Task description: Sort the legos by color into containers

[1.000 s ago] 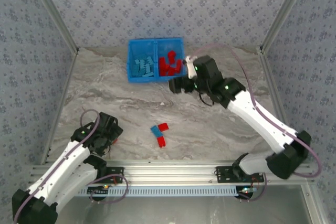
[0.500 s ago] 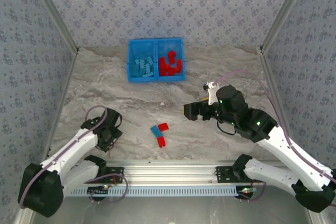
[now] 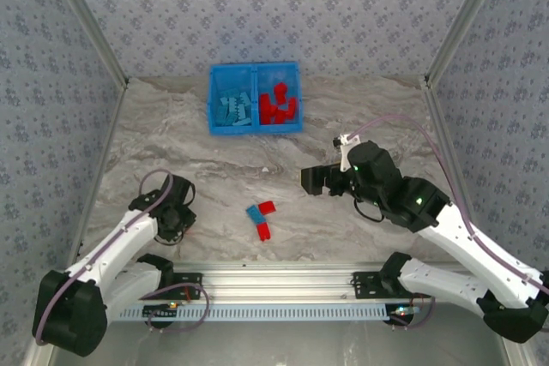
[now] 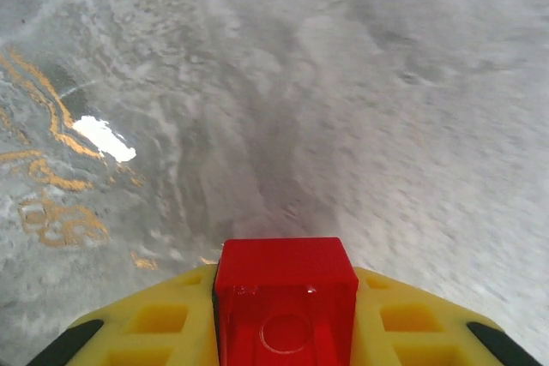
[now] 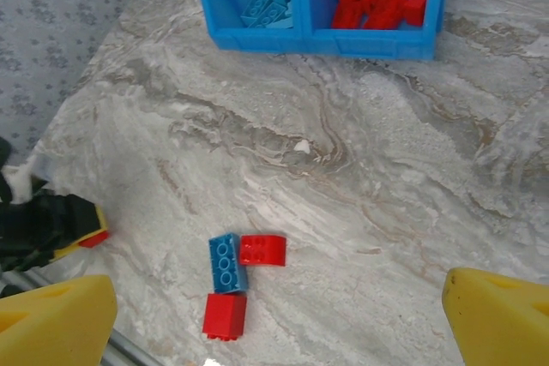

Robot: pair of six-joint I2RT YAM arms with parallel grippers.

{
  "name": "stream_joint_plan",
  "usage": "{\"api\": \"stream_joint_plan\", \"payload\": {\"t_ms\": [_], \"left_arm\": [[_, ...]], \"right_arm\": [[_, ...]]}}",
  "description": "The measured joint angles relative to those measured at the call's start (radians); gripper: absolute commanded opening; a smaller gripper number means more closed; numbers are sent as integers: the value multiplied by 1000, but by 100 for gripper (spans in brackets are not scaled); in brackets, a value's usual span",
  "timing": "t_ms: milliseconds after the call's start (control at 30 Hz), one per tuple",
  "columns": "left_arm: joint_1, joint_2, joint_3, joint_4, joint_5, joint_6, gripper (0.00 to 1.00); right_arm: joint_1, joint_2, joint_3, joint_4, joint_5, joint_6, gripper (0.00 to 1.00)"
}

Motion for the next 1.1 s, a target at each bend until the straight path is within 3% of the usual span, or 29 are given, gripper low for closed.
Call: {"api": "stream_joint_plan", "payload": {"t_ms": [167,300,500,767,867,1100], "left_arm": [[-35,3,313,-62,23,75,21],[-81,148,673,-72,20,174,21],[-156,614,1278,-100,-28,364,22],[-171,1358,2152,-202,-142,563,22],[-170,1491,2228,-176,-190,639,22],[-170,1561,2114,13,-211,807,26]], "right_arm": [[-3,45,41,11,46,-12,100],[-19,56,48,34,65,-23,100],[-36,63,48,37,77,-22,100],[-57,54,48,7,84,-15,100],[-64,52,47,-1,84,-10,100],[-74,47,16,-1,81,0,100]]}}
